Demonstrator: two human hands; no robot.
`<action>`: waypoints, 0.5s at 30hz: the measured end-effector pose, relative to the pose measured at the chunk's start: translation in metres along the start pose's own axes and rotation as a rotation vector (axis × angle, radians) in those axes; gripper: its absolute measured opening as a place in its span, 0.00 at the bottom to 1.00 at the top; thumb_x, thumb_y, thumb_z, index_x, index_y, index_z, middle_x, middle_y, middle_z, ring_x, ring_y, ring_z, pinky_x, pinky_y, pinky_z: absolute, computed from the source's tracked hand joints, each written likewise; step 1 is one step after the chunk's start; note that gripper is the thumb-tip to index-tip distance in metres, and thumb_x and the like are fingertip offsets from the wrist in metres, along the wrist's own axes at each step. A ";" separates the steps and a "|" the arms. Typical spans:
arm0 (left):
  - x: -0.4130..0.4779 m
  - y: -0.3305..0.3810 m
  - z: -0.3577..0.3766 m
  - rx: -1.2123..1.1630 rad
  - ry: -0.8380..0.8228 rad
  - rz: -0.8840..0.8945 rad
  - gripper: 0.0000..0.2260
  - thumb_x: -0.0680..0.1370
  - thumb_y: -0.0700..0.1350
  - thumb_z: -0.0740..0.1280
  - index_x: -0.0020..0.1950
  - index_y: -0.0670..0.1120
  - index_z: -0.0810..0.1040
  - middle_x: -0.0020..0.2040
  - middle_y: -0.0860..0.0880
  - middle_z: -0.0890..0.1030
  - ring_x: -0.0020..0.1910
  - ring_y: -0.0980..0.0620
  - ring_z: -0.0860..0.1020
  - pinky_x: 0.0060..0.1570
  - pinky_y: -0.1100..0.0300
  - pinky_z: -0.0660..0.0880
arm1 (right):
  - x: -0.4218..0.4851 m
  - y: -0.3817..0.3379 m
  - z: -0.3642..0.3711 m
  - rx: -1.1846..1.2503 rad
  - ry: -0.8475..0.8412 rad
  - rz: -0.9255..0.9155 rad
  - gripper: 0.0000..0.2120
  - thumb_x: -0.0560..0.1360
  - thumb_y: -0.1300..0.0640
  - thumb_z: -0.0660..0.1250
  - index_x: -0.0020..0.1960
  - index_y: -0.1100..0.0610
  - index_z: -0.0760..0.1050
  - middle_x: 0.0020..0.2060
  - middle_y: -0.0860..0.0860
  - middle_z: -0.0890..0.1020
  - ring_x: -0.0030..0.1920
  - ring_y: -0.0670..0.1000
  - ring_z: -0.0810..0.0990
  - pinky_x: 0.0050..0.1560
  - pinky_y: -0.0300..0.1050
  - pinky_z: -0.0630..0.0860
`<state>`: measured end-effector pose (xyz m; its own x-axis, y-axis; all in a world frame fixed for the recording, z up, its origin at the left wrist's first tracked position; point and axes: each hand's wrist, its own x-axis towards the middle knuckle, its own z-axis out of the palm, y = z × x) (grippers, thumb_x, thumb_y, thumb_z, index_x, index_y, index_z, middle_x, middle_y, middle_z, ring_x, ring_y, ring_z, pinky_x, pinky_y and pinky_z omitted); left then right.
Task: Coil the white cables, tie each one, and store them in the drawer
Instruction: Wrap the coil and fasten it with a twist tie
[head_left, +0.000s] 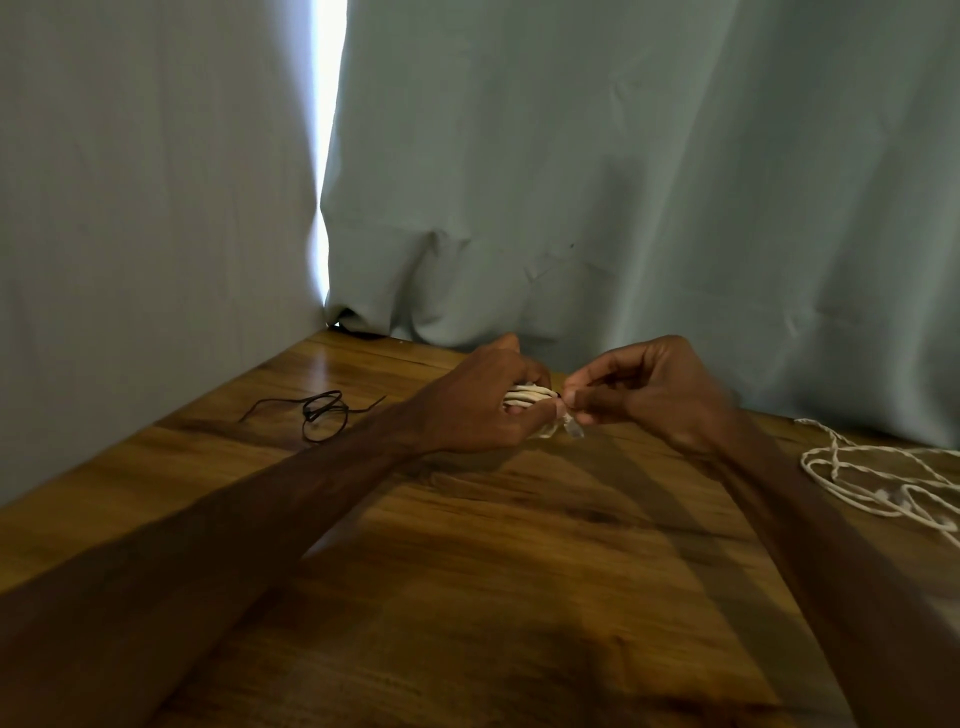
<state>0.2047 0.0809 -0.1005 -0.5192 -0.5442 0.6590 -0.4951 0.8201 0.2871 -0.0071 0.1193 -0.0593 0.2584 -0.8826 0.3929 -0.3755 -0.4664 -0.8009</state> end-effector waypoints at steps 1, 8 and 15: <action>0.000 -0.001 0.000 0.001 -0.003 -0.003 0.09 0.79 0.50 0.71 0.41 0.48 0.84 0.34 0.56 0.79 0.43 0.56 0.72 0.36 0.60 0.66 | 0.000 0.000 0.001 -0.002 -0.006 0.002 0.06 0.70 0.69 0.76 0.47 0.68 0.84 0.38 0.58 0.88 0.36 0.53 0.87 0.40 0.41 0.85; -0.002 -0.001 0.000 -0.017 0.019 -0.016 0.08 0.79 0.50 0.72 0.46 0.46 0.85 0.34 0.60 0.74 0.45 0.56 0.73 0.36 0.68 0.65 | -0.001 0.002 0.000 -0.038 -0.011 -0.014 0.08 0.73 0.65 0.76 0.52 0.64 0.85 0.43 0.56 0.88 0.43 0.57 0.87 0.37 0.41 0.84; -0.001 -0.003 -0.001 -0.276 0.002 -0.161 0.11 0.79 0.54 0.71 0.50 0.47 0.86 0.38 0.51 0.83 0.39 0.58 0.83 0.40 0.58 0.79 | 0.002 0.007 -0.001 -0.288 -0.083 -0.026 0.28 0.63 0.48 0.82 0.62 0.47 0.82 0.52 0.41 0.86 0.53 0.38 0.82 0.48 0.35 0.79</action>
<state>0.2076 0.0790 -0.1013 -0.4480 -0.6710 0.5908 -0.3631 0.7404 0.5656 -0.0097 0.1142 -0.0635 0.3383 -0.8679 0.3638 -0.6021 -0.4967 -0.6251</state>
